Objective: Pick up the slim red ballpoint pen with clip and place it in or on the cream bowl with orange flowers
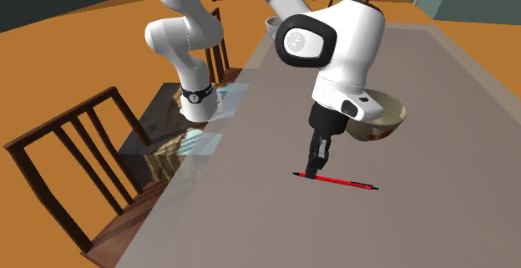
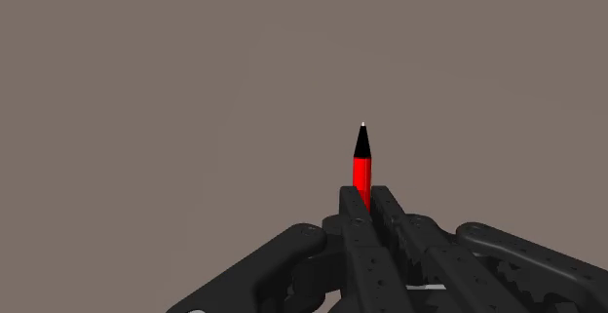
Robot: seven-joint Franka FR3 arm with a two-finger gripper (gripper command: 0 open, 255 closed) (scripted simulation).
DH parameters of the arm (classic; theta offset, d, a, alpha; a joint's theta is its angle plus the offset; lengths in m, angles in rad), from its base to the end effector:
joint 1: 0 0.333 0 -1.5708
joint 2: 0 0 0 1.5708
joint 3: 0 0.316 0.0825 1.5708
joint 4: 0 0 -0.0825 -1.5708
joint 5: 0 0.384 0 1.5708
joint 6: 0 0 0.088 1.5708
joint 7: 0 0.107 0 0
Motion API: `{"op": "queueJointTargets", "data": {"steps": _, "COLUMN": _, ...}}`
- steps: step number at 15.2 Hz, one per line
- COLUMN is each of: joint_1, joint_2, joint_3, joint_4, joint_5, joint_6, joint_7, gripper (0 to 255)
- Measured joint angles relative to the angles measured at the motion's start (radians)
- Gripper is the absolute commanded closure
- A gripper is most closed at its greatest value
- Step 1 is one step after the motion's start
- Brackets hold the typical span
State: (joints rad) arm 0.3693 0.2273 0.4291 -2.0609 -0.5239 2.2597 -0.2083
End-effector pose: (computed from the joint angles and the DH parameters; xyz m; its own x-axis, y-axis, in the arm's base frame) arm 0.4202 0.4036 0.3356 0.2487 0.9629 -0.1049 0.9351 -0.2105 0.2850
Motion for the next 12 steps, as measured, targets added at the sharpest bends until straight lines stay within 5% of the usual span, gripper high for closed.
{"op": "queueJointTargets", "data": {"steps": 12, "joint_1": -0.009, "joint_2": -0.051, "joint_3": 0.012, "joint_4": 0.033, "joint_5": 0.053, "joint_6": -0.067, "joint_7": -0.055, "gripper": 255}}
